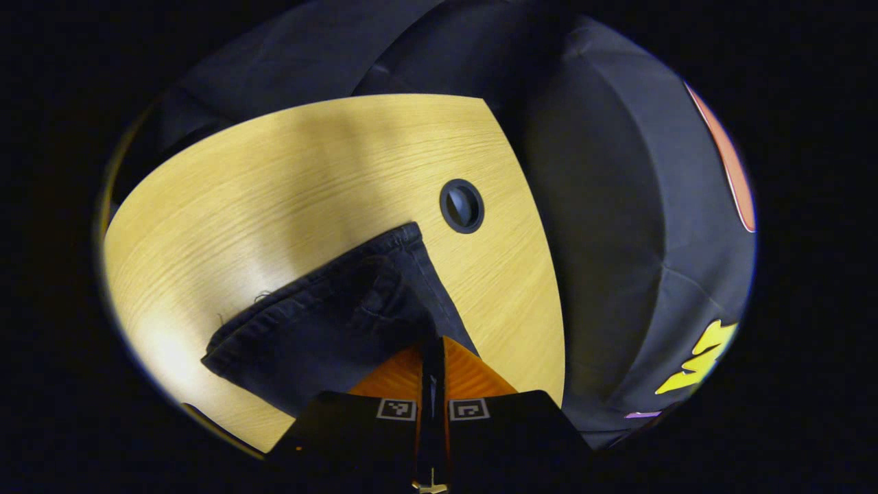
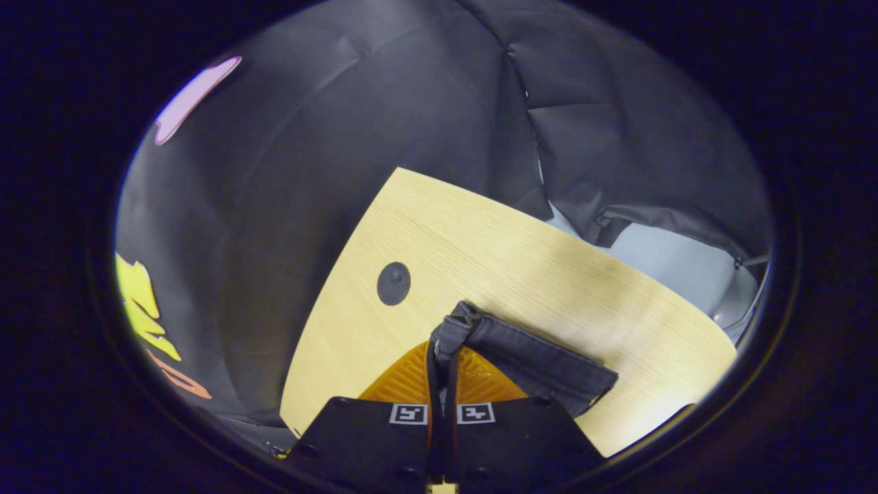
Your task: Grasp the waist and the cuffs of the jeans and fold them to make the two legs overlap; first hold the waist and fold one-third of the jeans toward the cuffs, then hold the cuffs and fold the remaining one-third in the same direction to finish folding.
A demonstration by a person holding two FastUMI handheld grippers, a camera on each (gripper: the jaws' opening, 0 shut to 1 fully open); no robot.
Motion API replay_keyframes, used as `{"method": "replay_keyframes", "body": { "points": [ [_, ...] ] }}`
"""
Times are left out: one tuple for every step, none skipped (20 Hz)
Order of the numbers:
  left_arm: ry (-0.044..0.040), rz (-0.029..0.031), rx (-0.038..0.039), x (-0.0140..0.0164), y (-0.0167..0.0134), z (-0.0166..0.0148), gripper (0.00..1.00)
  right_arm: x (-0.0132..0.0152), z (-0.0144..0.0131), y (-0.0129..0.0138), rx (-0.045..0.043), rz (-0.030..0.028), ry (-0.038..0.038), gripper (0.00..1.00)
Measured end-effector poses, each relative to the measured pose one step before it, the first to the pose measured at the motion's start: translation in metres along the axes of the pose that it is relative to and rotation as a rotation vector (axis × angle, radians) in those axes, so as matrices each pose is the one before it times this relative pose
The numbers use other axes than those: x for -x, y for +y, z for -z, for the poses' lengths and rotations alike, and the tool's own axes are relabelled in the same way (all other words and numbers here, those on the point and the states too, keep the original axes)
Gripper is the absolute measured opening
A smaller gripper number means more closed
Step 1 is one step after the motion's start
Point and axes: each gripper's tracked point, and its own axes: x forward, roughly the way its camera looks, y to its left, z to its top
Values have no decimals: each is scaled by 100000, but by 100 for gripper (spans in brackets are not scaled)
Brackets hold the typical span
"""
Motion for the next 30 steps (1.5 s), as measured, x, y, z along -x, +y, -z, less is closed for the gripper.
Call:
{"method": "replay_keyframes", "body": {
  "points": [
    [-366, 767, 49, 307, -171, -126, 16, -213, -47, 192, 1145, -379, -393, 5],
    [-403, 69, 128, 64, -185, -76, 13, 62, -91, 114, 1712, -612, -767, 7],
    [-387, 219, -429, -29, -183, 124, 24, -179, 64, 257, 2075, -499, -510, 10],
    [372, 563, -249, 372, -364, 88, 21, 128, 84, -9, 2058, 134, -227, 14],
    [331, -672, -570, 509, -271, 411, 48, 174, -61, 268, 1450, -486, -1307, 27],
    [-239, 731, -878, 590, -469, 462, 76, 236, -181, 299, 1008, -311, -1519, 30],
    [-868, 490, -828, 1032, -1039, 378, 84, 701, -121, -59, 1676, 433, -2148, 48],
    [-589, -271, -2382, 1406, -868, 292, 87, 626, -144, 32, 1998, -355, -1752, 66],
    [-568, -248, -3923, 1522, -1433, 869, 100, 638, -12, -96, 2584, 26, -1206, 84],
    [90, -530, -6463, 2007, -1314, 985, 100, 1003, -25, 9, 3776, 219, -1362, 76],
    [-1381, 20, -7740, 1100, -857, 936, 99, 1302, 74, 251, 4590, -650, -1930, 71],
    [-3173, 451, -8028, 2143, -1650, 638, 99, 1741, -136, 140, 5243, -571, -2385, 79],
    [-3787, 1805, -8090, 1514, -1498, 1083, 99, 2009, 105, 179, 5312, -822, -2993, 94],
    [-3986, 2188, -7757, 1843, -1377, 835, 99, 2175, -67, 229, 5192, -1288, -3527, 94],
    [-3857, 2030, -7431, 1262, -245, 626, 99, 2291, 201, 416, 4528, -1657, -3342, 87],
    [-4650, 864, -7254, 1795, -1242, 555, 99, 2256, 189, 67, 5044, -673, -3306, 98],
    [-4438, -172, -6764, 730, -76, 562, 99, 2208, 367, -240, 5494, 197, -3280, 92],
    [-3580, -190, -5525, 1070, -399, 644, 99, 1920, 350, -124, 4977, 366, -2747, 92],
    [-2990, 182, -4559, 383, -264, 881, 99, 1996, 534, 73, 3735, 612, -2354, 98],
    [-2627, -455, -3273, 1090, -591, 856, 99, 1817, 637, -80, 2549, 729, -1394, 98],
    [-2540, -42, -2979, 898, -492, 1148, 99, 1691, 880, -140, 1294, 490, -851, 98],
    [-1714, 104, -3634, 1246, -825, 1095, 99, 1424, 692, -155, 343, 794, -589, 98],
    [-1434, 270, -3268, 955, -693, 1144, 99, 1029, 757, -223, -172, 512, -461, 98],
    [-1368, -423, -2963, 909, -595, 993, 99, 570, 775, -362, -1061, 740, 158, 98],
    [-307, -881, -2340, 723, -338, 931, 99, 36, 890, -328, -1017, 269, 296, 98],
    [477, 124, -293, 617, -623, 870, 99, -313, 598, -398, -2096, 411, 182, 98],
    [-137, -21, 430, 578, -707, 450, 99, -647, 569, -202, -3090, -3, 463, 98],
    [32, 121, 35, 144, -446, 183, 99, -351, 469, -81, -3369, -433, 608, 98],
    [-568, -881, -1291, 385, -397, 33, 99, -534, 364, -308, -2861, 110, -277, 98],
    [-1435, -1141, -2892, 298, -217, -378, 99, -905, 123, -307, -1022, 138, -431, 98]
  ]
}}
